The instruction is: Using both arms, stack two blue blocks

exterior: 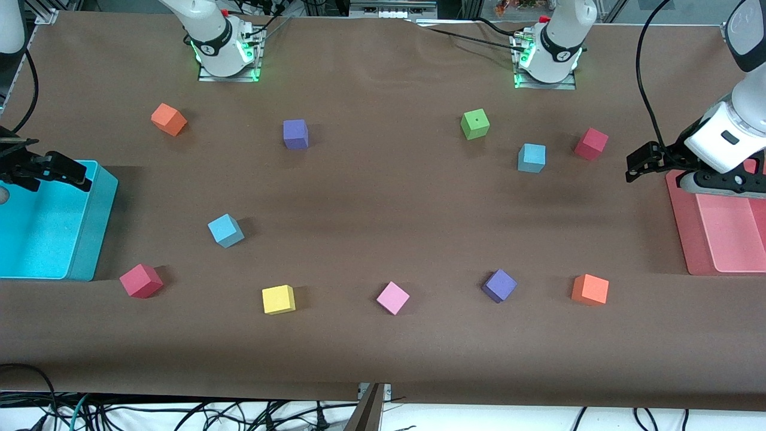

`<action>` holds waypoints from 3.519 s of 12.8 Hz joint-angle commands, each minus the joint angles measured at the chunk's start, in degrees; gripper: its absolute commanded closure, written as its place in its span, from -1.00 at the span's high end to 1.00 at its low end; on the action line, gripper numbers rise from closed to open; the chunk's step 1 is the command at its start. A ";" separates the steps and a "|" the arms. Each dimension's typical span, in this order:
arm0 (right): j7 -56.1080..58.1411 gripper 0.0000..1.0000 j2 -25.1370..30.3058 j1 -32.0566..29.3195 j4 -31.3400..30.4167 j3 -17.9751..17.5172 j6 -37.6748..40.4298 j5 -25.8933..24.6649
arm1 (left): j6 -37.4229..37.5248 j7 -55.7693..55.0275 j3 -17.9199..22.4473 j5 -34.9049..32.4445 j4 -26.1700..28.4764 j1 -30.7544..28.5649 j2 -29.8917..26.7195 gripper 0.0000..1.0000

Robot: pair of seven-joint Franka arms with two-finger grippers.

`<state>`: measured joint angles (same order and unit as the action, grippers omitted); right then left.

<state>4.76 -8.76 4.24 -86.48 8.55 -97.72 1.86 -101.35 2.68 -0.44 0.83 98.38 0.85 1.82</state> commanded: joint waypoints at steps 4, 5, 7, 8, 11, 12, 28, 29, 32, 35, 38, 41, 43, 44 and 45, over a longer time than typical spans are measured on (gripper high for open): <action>0.16 1.00 -0.29 -0.72 1.14 -0.55 1.21 -0.80 | 0.36 0.57 -0.18 -1.35 0.94 -0.24 -1.11 1.00; 0.08 1.00 -0.29 -0.72 1.14 -0.55 1.21 -0.80 | 0.19 0.14 -0.09 -0.83 0.94 -0.24 -0.94 1.00; 0.16 1.00 -0.29 -0.72 1.14 -0.55 1.13 -0.72 | 0.01 0.05 0.17 -0.56 0.85 -0.24 -0.85 1.00; 0.16 1.00 -0.29 -0.72 1.14 -0.55 1.13 -0.72 | 0.19 0.04 0.17 -0.56 0.76 -0.24 -0.85 1.00; 0.16 1.00 -0.29 -0.81 1.14 -0.55 1.13 -0.63 | 0.19 0.04 0.17 -0.56 0.76 -0.24 -0.85 1.00; 0.16 1.00 -0.29 -0.81 1.14 -0.55 1.13 -0.63 | 0.19 0.04 0.17 -0.65 0.76 -0.24 -0.85 1.00; 0.16 1.00 -0.29 -0.90 1.14 -0.46 1.13 -0.63 | 0.36 -0.04 0.17 -0.56 0.15 -0.24 -0.76 1.00; 0.16 1.00 -0.29 -0.90 1.14 -0.46 1.13 -0.63 | 0.36 0.04 0.17 -0.56 0.15 -0.24 -0.76 1.00; 0.08 1.00 -0.29 -0.81 1.14 -0.46 1.13 -0.63 | 0.36 -0.04 0.17 -0.56 0.15 -0.24 -0.59 1.00; 0.16 1.00 -0.46 -0.81 1.14 -0.55 1.13 -0.72 | 0.36 0.04 0.17 -0.56 0.15 -0.24 -0.59 1.00; 0.08 1.00 -1.08 -0.11 1.14 -0.81 1.13 -0.54 | 0.36 0.04 0.17 -0.56 0.15 -0.24 -0.59 1.00; 0.25 1.00 -5.98 1.82 0.61 -1.08 1.12 -0.19 | 0.36 -0.04 0.17 -0.56 0.15 -0.24 -0.50 1.00; 2.52 1.00 -8.63 4.01 0.35 -1.17 1.04 -0.19 | 0.36 -0.04 0.17 -0.56 0.15 -0.24 -0.50 1.00; 3.23 1.00 -10.21 5.24 0.35 -1.17 0.95 -0.01 | 0.36 -0.04 0.17 -0.56 0.15 -0.24 -0.50 1.00; 3.85 1.00 -11.44 6.47 0.26 -1.17 0.78 -0.01 | 0.36 -0.04 0.17 -0.56 0.15 -0.24 -0.50 1.00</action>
<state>6.62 -18.38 8.79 -86.93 7.24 -97.32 1.79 -101.30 2.65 -0.14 0.83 98.51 0.76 1.80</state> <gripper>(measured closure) 0.000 0.000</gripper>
